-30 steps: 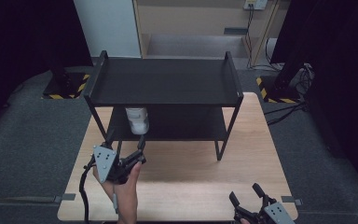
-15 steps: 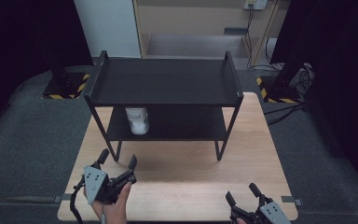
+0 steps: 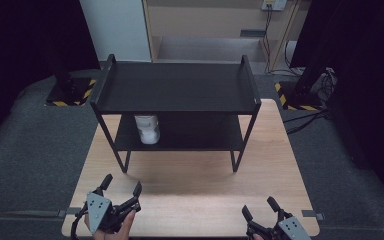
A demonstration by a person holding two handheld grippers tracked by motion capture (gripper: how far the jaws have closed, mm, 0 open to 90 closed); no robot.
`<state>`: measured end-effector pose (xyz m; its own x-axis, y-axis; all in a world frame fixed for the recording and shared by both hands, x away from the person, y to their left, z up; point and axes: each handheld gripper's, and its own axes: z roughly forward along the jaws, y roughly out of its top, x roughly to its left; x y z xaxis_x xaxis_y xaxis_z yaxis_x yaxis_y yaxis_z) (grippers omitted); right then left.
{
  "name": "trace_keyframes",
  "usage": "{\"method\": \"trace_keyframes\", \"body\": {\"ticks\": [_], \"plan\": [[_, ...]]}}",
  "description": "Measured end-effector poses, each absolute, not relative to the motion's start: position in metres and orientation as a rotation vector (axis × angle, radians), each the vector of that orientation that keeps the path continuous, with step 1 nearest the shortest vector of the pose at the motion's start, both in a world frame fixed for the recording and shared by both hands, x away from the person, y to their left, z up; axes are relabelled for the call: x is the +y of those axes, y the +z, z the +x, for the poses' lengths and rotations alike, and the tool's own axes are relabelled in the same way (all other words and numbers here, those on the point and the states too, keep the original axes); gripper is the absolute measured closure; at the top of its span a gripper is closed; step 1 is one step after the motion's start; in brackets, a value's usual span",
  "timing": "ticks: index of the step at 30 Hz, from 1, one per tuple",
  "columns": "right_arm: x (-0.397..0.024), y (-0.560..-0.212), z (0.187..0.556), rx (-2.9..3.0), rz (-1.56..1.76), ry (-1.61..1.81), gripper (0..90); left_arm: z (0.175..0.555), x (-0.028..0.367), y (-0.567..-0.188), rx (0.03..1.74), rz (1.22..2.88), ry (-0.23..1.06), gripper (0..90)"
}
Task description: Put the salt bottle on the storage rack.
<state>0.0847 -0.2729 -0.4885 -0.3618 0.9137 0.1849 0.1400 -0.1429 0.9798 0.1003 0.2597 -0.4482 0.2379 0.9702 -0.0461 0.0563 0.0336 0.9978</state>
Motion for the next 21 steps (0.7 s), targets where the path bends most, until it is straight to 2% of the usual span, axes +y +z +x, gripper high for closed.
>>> {"method": "trace_keyframes", "body": {"ticks": [21], "plan": [[-0.273,-0.494,0.081,1.485,1.246,1.547,6.5,0.092,0.279,-0.464,1.085,1.352,0.984,7.2]]}}
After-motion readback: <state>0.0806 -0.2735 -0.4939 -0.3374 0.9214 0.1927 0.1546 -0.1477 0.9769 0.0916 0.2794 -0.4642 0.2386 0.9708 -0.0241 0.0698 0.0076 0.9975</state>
